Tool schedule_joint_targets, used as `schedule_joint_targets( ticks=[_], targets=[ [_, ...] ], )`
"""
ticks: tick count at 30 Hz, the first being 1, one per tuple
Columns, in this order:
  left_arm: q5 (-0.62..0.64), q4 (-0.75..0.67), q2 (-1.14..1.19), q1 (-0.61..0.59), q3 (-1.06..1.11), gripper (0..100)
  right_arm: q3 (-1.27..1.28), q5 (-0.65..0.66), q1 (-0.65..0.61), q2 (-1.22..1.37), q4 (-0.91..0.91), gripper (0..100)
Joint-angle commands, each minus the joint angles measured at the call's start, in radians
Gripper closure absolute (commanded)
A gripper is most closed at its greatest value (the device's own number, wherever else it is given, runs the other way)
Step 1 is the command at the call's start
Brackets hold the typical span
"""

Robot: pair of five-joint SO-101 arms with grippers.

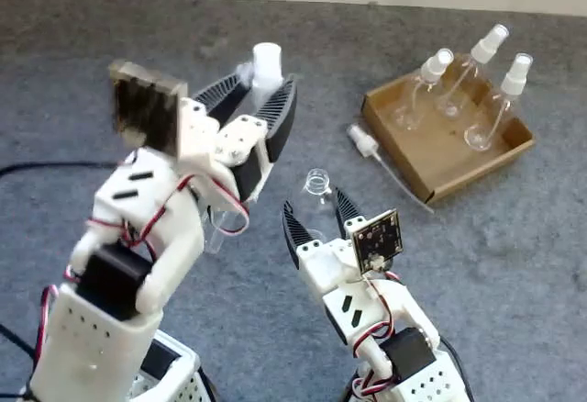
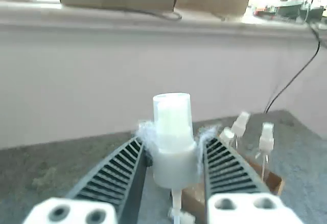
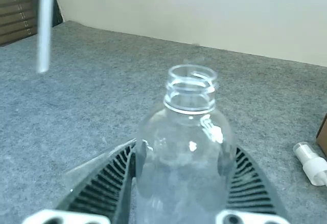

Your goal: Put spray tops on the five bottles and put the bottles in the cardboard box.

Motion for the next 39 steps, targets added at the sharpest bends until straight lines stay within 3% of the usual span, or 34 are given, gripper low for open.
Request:
schedule_joint_targets(
  ticks=[1, 6, 12, 24, 37, 39],
  targets=[
    [0.012, -0.344, -0.157, 0.028, 0.216, 98, 0.145, 0.0, -0.01, -0.005, 0.002, 83.9],
    [0.014, -0.572, -0.24, 0.064, 0.366, 98, 0.145, 0.0, -0.01, -0.005, 0.002, 83.9],
    [0.014, -0.684, -0.255, 0.18, 0.456, 98, 0.145, 0.0, -0.01, -0.004, 0.004, 83.9],
    [0.012, -0.91, -0.252, 0.14, 0.544, 98, 0.145, 0.0, -0.012, -0.013, -0.001, 83.9],
    [0.011, -0.925, -0.252, 0.142, 0.568, 98, 0.148, 0.005, -0.013, -0.013, -0.143, 83.9],
    [0.012, -0.925, -0.251, 0.143, 0.572, 98, 0.148, 0.057, -0.013, -0.013, -0.143, 84.0]
  ],
)
